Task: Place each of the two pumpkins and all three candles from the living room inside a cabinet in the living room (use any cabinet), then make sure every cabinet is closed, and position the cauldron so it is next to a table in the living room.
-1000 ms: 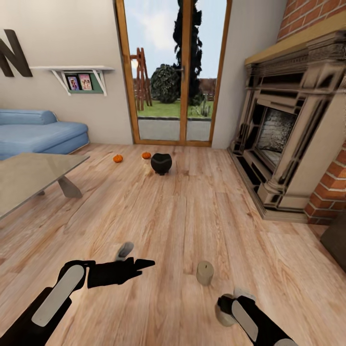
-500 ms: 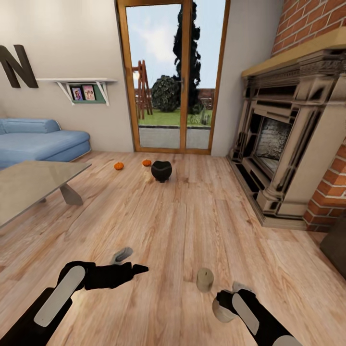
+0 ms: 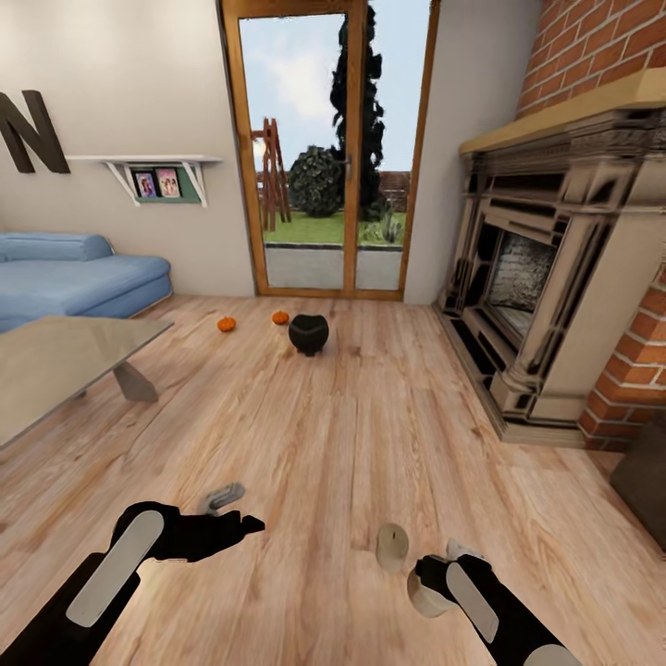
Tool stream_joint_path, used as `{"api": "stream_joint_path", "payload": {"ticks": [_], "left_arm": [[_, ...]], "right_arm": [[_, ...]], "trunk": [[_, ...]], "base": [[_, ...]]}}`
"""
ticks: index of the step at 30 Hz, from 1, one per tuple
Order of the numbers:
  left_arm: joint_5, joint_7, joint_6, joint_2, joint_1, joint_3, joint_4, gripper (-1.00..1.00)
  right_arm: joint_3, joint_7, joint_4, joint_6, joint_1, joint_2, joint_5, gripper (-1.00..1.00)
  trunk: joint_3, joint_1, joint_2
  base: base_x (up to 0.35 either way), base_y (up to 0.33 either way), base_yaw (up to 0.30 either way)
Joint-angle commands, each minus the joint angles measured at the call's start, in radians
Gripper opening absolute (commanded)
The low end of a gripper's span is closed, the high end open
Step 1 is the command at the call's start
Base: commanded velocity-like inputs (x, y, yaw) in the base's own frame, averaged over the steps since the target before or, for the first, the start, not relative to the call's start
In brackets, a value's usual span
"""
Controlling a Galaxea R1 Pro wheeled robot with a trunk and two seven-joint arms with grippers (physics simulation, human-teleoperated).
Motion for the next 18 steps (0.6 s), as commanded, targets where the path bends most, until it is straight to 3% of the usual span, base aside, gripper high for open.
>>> {"api": "stream_joint_path", "payload": {"ticks": [1,18], "left_arm": [[0.01,0.011,0.0,0.001,-0.001,-0.001,-0.001,1.0],[0.009,0.011,0.0,0.002,-0.004,-0.003,0.037,1.0]], "right_arm": [[0.006,-0.009,-0.002,0.002,-0.001,-0.001,-0.01,-1.0],[0.005,-0.005,0.003,0.002,-0.001,-0.001,-0.013,-1.0]], "trunk": [[0.003,-0.004,0.007],[0.066,-0.069,0.126]], "base": [[0.0,0.0,-0.191],[0.0,0.0,-0.251]]}}
